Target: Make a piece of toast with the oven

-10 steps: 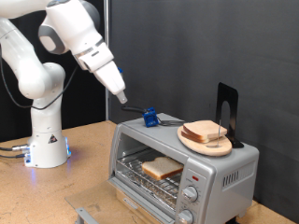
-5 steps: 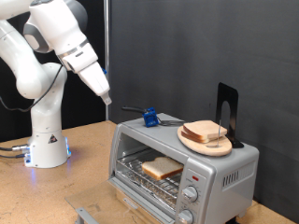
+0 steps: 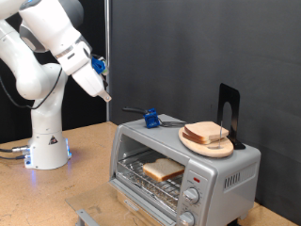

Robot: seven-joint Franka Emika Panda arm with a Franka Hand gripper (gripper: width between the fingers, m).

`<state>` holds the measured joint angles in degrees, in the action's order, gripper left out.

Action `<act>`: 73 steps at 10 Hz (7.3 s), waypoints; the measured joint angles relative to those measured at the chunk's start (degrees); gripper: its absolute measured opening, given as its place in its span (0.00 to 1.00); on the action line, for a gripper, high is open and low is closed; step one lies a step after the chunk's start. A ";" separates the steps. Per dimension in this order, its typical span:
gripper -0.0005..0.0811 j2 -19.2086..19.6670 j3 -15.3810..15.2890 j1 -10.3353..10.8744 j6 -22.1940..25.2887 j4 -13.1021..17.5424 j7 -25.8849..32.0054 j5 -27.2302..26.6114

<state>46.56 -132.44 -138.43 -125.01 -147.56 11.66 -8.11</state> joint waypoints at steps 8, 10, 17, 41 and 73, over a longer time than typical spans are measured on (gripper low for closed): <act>1.00 -1.55 5.39 -3.44 8.41 1.13 -27.02 -14.28; 1.00 -2.12 9.76 -4.17 9.98 2.47 -30.47 -15.05; 1.00 -3.30 20.94 -4.35 12.06 7.55 -29.05 -8.50; 1.00 2.54 67.22 33.09 10.36 26.26 -21.31 1.37; 1.00 3.94 41.07 24.96 -6.98 -3.29 -35.23 -17.15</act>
<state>50.49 -91.37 -113.47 -131.99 -150.85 -23.58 -25.26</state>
